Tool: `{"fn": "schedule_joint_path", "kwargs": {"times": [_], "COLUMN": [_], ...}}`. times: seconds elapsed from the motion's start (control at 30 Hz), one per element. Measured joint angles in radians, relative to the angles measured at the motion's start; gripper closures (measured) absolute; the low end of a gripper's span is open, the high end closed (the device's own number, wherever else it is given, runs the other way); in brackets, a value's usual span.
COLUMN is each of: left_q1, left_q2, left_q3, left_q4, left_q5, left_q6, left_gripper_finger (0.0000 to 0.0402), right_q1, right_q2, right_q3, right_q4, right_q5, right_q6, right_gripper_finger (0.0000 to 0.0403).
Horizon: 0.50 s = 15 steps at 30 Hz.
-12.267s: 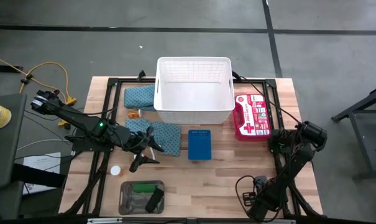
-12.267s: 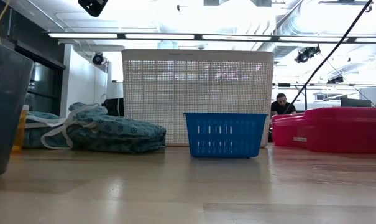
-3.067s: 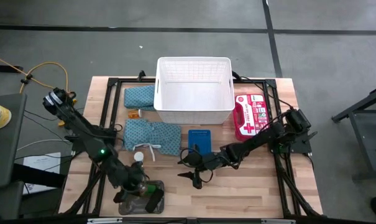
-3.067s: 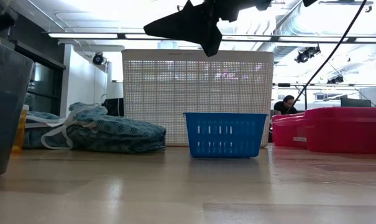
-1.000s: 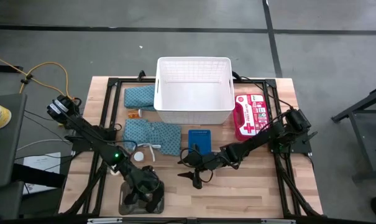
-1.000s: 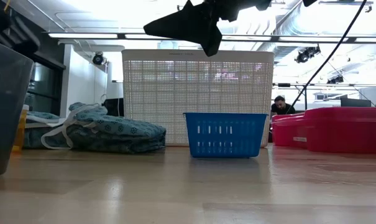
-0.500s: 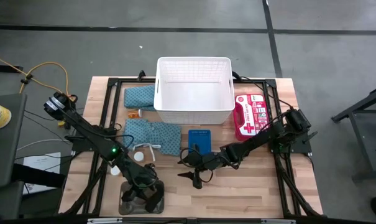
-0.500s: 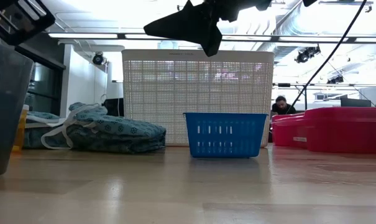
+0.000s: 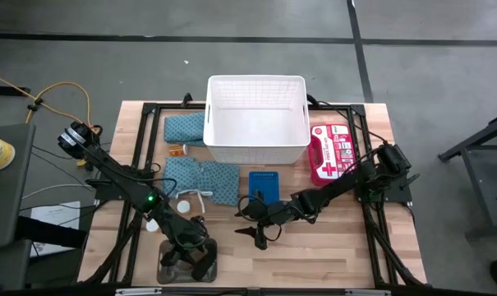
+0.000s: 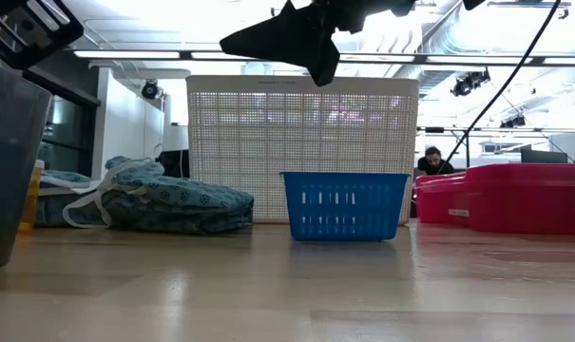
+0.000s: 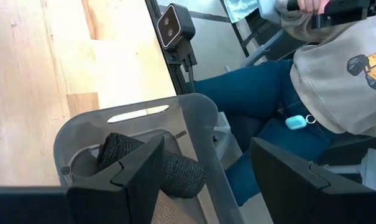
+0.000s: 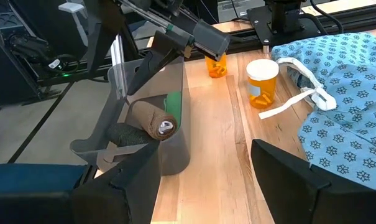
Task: Pick & place medical supplies in basket/bin
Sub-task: Put the middle orange pill bottle into the blue bin
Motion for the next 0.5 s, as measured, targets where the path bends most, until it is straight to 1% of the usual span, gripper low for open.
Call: {"fn": "schedule_joint_path", "kwargs": {"times": [0.2, 0.37, 0.5], "left_q1": [0.018, 0.080, 0.131], "left_q2": [0.000, 0.000, 0.000], "left_q3": [0.000, 0.000, 0.000], "left_q4": [0.000, 0.000, 0.000], "left_q5": [-0.034, -0.030, -0.022], "left_q6": [0.002, 0.004, 0.052], "left_gripper_finger": [0.0174, 0.0174, 0.0174], "right_q1": [0.000, 0.000, 0.000], "right_q2": [0.000, -0.001, -0.010], "right_q3": [0.000, 0.000, 0.001], "right_q4": [0.000, -0.033, -0.064], "right_q5": [0.000, 0.004, 0.004], "right_q6": [-0.001, -0.004, -0.011], "right_gripper_finger": [0.0168, 0.0168, 0.0168]}}
